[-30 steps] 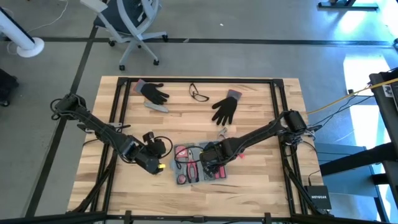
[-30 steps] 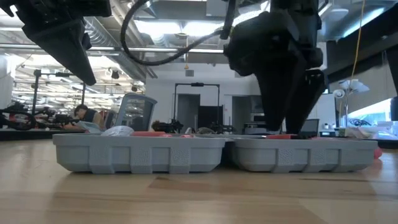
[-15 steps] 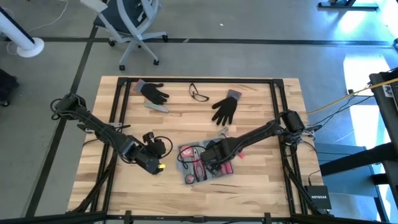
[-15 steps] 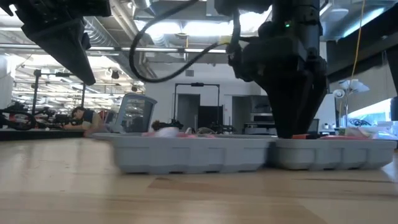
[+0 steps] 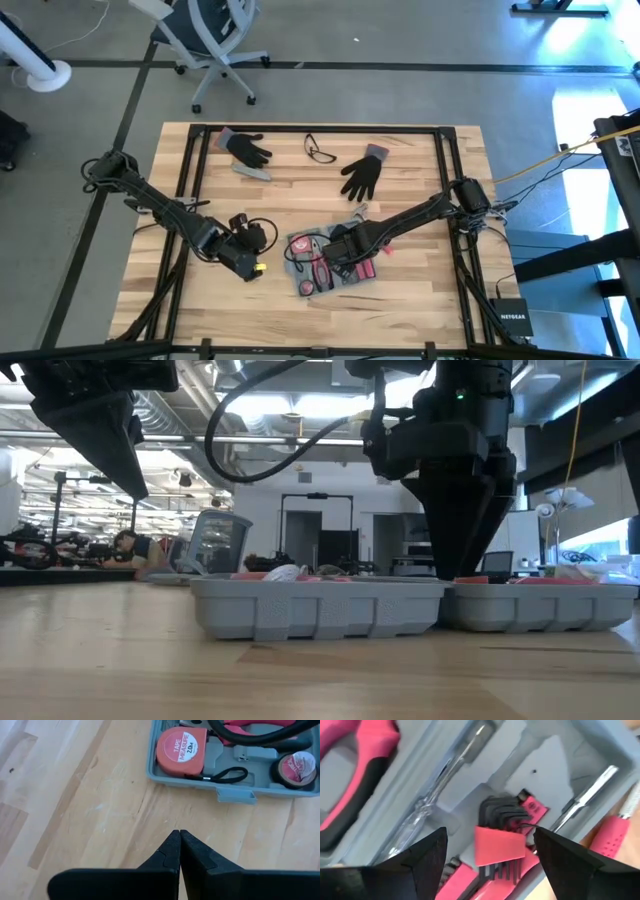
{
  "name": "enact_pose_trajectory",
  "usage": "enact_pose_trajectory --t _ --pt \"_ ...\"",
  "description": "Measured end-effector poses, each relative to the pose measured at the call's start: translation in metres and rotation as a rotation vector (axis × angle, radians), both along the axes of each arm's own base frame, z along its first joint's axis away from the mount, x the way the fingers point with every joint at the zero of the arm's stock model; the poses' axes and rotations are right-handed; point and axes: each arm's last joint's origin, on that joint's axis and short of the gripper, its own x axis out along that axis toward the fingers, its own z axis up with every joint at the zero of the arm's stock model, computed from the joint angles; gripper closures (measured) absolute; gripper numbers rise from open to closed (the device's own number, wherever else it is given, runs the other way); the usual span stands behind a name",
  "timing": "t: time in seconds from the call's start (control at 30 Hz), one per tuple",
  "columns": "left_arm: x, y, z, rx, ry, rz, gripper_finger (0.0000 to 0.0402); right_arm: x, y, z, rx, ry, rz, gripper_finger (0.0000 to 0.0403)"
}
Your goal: Prefit tool cases
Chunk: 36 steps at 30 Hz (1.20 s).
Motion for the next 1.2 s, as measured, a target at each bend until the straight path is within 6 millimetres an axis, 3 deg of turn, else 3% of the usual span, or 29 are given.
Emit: enact_pose_trajectory --t 0.7,1.03,1.2 --pt "0.0 0.0 0.0 -0.035 -0.014 0.055 0.0401 -0.006 -0.002 -0.017 -0.013 0.042 0.078 0.0118" --pt "0.0 0.0 0.0 -0.038 -0.016 0.061 0.0401 -0.005 -0.001 -0.025 -0.013 0.072 0.077 0.0242" --pt "0.0 0.0 0.0 -0.035 -0.014 0.06 0.0401 -0.005 -0.001 -0.025 -0.009 0.073 0.079 0.0263"
